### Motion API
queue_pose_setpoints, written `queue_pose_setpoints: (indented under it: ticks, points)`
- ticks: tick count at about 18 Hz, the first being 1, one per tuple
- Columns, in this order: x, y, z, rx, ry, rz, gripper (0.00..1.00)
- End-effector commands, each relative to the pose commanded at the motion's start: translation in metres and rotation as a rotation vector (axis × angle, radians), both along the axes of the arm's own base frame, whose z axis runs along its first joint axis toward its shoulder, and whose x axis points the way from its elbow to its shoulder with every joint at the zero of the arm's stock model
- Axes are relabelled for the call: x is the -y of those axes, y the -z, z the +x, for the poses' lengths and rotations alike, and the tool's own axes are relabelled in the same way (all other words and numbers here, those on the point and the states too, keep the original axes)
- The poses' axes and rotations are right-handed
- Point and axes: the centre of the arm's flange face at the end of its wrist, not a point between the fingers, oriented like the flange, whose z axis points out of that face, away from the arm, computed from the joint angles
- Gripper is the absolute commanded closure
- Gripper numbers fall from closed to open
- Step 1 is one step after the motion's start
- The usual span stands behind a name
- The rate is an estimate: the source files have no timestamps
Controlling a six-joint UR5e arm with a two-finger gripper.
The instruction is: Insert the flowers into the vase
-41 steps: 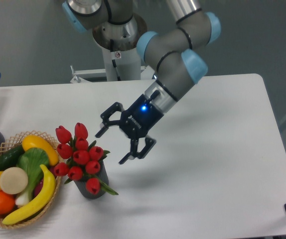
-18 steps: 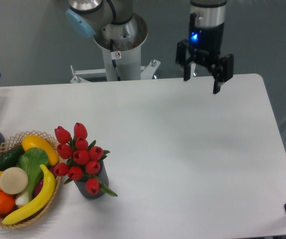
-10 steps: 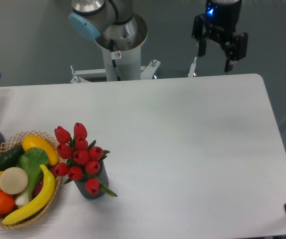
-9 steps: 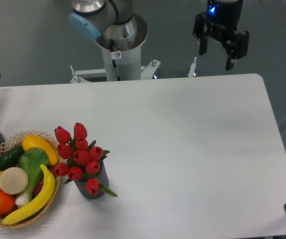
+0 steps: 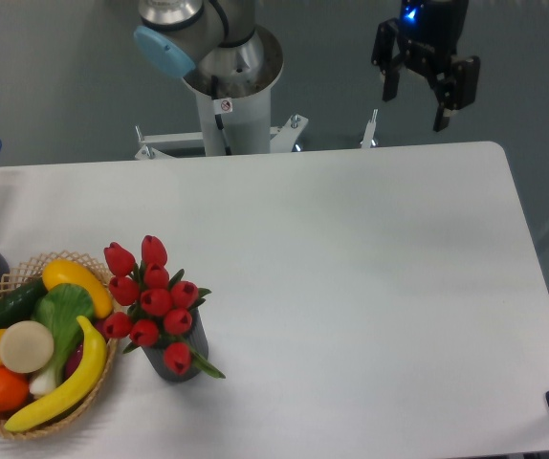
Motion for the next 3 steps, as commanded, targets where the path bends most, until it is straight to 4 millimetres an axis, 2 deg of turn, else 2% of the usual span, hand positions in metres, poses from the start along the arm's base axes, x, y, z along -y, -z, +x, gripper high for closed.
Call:
queue_pose_setpoints:
  ticks: [3]
  points:
    - [0.0002,-0.0004,-0.0006,0.003,-0.008,0.012,0.0]
